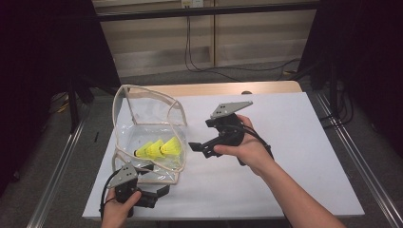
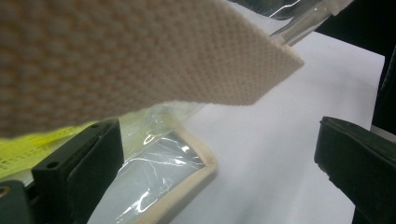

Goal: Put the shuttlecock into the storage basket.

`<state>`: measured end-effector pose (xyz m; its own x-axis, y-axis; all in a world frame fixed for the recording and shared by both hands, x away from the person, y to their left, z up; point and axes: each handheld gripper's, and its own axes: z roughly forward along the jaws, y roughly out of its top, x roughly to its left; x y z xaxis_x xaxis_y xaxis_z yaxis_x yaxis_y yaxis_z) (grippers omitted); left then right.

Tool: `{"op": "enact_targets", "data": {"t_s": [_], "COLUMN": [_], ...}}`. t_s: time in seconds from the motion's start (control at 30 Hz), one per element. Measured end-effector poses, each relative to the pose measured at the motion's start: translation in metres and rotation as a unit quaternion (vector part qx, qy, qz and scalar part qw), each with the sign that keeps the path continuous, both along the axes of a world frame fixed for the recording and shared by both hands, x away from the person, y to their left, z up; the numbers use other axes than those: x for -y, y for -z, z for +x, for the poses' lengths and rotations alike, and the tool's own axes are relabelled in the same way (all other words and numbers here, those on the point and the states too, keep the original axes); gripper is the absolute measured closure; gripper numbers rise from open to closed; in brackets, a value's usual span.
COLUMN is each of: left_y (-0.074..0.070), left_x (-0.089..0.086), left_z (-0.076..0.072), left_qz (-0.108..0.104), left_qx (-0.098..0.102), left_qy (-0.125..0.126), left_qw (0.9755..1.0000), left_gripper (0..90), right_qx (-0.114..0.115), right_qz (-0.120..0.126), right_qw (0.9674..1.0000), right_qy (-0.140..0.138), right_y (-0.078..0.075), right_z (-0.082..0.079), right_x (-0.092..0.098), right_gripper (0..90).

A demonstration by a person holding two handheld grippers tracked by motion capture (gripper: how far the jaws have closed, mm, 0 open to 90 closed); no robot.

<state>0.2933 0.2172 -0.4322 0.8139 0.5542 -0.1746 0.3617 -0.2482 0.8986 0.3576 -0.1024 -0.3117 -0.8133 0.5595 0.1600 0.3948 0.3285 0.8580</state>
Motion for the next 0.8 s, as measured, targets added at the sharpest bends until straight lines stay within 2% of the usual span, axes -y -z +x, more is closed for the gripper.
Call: {"op": "enact_targets", "data": {"t_s": [0.33, 0.8], "left_y": [0.0, 0.0], "left_x": [0.0, 0.0], "left_z": [0.0, 0.0], "left_qz": [0.001, 0.001], "left_qx": [0.0, 0.0], "left_qy": [-0.002, -0.001], "left_qw": [1.0, 1.0], "left_gripper": [1.3, 1.4], "right_qx": [-0.001, -0.003], "right_qz": [0.006, 0.004], "right_qw": [0.9998, 0.9995], "right_qy": [0.017, 0.032], "right_y": [0.019, 0.04], "right_z": [-0.002, -0.005], "right_x": [0.026, 0.048], "right_gripper": [5.1, 5.5]}}
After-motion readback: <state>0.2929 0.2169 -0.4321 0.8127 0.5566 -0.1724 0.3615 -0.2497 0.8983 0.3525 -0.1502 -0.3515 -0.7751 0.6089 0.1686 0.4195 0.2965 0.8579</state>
